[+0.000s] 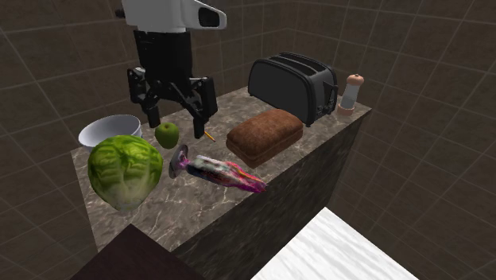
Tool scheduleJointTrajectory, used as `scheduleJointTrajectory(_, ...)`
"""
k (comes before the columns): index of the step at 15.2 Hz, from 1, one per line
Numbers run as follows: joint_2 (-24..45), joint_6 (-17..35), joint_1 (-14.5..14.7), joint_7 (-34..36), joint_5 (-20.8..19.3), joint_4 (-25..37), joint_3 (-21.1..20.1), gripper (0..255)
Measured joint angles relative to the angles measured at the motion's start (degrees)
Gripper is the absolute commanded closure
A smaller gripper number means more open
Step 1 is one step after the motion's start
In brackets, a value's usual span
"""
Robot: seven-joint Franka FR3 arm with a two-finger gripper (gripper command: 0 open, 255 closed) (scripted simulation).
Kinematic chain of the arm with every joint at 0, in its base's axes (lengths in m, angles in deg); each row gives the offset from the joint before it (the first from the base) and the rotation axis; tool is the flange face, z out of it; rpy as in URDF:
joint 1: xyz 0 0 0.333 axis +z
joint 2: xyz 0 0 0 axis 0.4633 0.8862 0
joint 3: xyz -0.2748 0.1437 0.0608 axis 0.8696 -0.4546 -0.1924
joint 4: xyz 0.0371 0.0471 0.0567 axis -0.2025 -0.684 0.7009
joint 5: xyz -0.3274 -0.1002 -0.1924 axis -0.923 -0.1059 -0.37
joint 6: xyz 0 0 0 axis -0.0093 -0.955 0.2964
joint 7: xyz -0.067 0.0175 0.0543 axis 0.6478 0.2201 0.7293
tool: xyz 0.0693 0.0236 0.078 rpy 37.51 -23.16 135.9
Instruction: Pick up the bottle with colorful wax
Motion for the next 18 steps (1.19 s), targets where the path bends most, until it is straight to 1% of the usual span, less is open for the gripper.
scheduleJointTrajectory(2, 4.1, 4.0, 0.5, 0.5, -0.2, 0.6, -1.3, 0)
scheduleJointTrajectory(5, 9.8, 8.4, 1.3, 1.4, -0.9, 2.6, -3.0, 0)
scheduleJointTrajectory(9, 17.5, 14.8, 2.4, 3.2, -2.8, 4.7, -5.2, 0)
scheduleJointTrajectory(13, 26.3, 19.6, 3.4, 5.4, -6.2, 9.2, -6.7, 0)
scheduleJointTrajectory(17, 34.6, 23.4, 5.5, 8.5, -10.2, 14.0, -7.7, 0)
scheduleJointTrajectory(18, 37.1, 23.9, 6.2, 9.4, -11.4, 16.0, -7.8, 0)
